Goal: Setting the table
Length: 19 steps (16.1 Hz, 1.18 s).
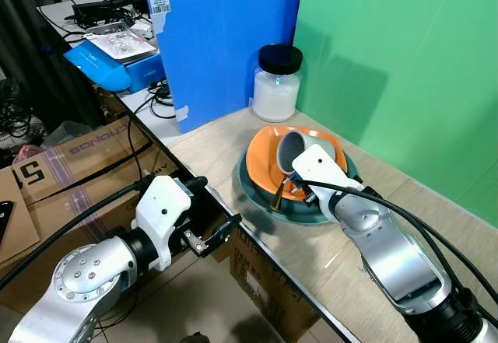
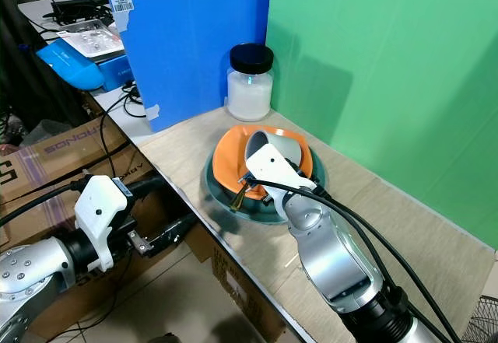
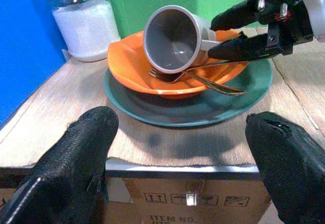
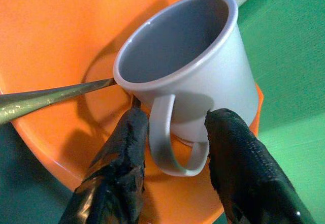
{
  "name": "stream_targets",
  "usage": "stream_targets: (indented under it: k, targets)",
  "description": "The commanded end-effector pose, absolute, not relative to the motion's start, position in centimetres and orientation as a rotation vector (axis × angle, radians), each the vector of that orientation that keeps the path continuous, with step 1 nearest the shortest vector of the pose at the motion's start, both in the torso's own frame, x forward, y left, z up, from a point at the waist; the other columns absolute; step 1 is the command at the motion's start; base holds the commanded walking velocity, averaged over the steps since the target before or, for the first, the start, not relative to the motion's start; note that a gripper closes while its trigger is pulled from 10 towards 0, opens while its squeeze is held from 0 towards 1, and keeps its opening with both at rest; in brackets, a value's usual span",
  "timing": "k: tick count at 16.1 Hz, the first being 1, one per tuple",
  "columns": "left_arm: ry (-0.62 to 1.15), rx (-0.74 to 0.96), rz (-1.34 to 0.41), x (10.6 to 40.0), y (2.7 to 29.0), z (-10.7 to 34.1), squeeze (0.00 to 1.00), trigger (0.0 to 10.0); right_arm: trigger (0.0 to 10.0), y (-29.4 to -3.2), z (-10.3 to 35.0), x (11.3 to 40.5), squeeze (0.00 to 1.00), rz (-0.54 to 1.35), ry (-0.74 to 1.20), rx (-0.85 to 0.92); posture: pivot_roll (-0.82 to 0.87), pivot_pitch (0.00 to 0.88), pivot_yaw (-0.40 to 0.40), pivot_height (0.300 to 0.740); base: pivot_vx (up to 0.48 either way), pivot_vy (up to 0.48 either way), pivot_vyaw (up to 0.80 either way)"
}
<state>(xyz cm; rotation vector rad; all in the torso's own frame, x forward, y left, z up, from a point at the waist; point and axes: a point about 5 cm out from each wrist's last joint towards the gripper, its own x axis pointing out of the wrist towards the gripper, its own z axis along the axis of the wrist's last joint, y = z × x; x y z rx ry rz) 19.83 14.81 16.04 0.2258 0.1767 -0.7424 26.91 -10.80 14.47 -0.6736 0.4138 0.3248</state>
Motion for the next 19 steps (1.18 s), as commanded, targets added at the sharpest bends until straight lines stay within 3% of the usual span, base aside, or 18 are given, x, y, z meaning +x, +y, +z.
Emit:
stream_targets:
  k: [1, 2, 3, 6, 10, 11, 13, 15, 16, 19]
  targets:
    - [0.162, 0.233, -0.731, 19.8, 14.8, 16.3, 0.0, 10.0, 2.4, -10.9, 14.7, 27.2, 0.0, 0.308, 0.405, -0.696, 0.21, 0.0, -0.015, 0.74, 0.0, 0.0, 0.0]
    - [0.163, 0.233, -0.728, 19.8, 14.9, 16.2, 0.0, 10.0, 1.3, -10.9, 14.7, 27.2, 0.0, 0.308, 0.408, -0.694, 0.21, 0.0, -0.016, 0.74, 0.0, 0.0, 0.0]
    - [0.164, 0.234, -0.726, 19.8, 14.9, 16.2, 0.0, 10.0, 0.9, -11.0, 14.7, 27.2, 0.0, 0.309, 0.414, -0.691, 0.21, 0.0, -0.017, 0.74, 0.0, 0.0, 0.0]
    - [0.165, 0.234, -0.719, 19.9, 15.0, 15.9, 0.0, 10.0, 0.4, -11.1, 14.5, 27.2, 0.0, 0.311, 0.428, -0.697, 0.21, 0.0, -0.016, 0.74, 0.0, 0.0, 0.0]
    - [0.163, 0.236, -0.711, 19.9, 15.1, 15.9, 0.0, 10.0, 2.2, -11.1, 14.5, 27.2, 0.0, 0.313, 0.426, -0.724, 0.21, 0.0, -0.015, 0.74, 0.0, 0.0, 0.0]
    - [0.163, 0.236, -0.709, 20.0, 15.2, 15.8, 0.0, 10.0, 3.8, -11.2, 14.4, 27.2, 0.0, 0.312, 0.426, -0.737, 0.21, 0.0, -0.015, 0.74, 0.0, 0.0, 0.0]
    - [0.163, 0.238, -0.707, 20.1, 15.4, 15.8, 0.0, 10.0, 4.0, -11.2, 14.4, 27.3, 0.0, 0.312, 0.425, -0.739, 0.21, 0.0, -0.014, 0.74, 0.0, 0.0, 0.0]
    - [0.16, 0.239, -0.705, 20.1, 15.4, 15.9, 0.0, 10.0, 0.9, -11.1, 14.6, 27.4, 0.0, 0.319, 0.411, -0.705, 0.2, 0.0, -0.011, 0.74, 0.0, 0.0, 0.0]
    - [0.157, 0.239, -0.705, 20.2, 15.4, 16.0, 0.0, 10.0, 0.0, -11.1, 14.7, 27.5, 0.0, 0.324, 0.4, -0.662, 0.2, 0.0, -0.009, 0.74, 0.0, 0.0, 0.0]
    - [0.147, 0.239, -0.704, 20.4, 15.3, 16.1, 0.0, 10.0, 0.0, -11.4, 15.7, 27.7, 0.0, 0.33, 0.337, -0.554, 0.19, 0.0, -0.001, 0.74, 0.0, 0.0, 0.0]
